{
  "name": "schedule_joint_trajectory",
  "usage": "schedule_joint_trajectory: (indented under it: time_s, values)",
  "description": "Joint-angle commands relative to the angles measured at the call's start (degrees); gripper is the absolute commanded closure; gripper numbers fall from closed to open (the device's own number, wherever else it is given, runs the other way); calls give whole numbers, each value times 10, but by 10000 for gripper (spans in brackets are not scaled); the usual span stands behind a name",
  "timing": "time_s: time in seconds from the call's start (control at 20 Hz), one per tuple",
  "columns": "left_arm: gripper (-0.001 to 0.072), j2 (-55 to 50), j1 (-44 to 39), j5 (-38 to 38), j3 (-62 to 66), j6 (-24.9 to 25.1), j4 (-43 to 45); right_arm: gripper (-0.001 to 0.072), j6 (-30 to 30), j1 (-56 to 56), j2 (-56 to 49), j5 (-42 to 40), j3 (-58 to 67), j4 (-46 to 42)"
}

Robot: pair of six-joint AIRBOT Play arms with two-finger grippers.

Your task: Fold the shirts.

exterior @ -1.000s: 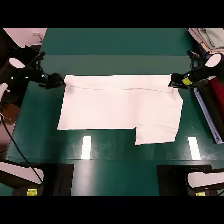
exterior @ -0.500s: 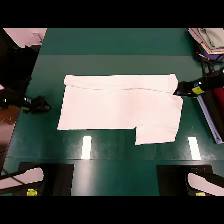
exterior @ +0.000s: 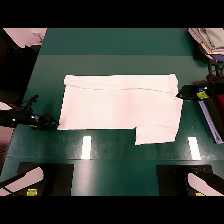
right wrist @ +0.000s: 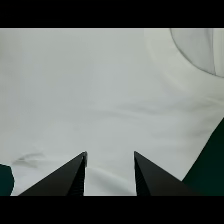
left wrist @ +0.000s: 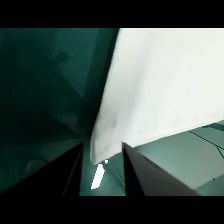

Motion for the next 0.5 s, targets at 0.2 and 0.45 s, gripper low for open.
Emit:
schedule_joint_trajectory:
  time_s: [0.2,0.45]
  values:
    - [416,3,1,19,-34,15,-27,374,0,0,4,-1,-1,28]
    - [684,3,1,11,-16,15,-55,374,0,-26,5,68,-6,23]
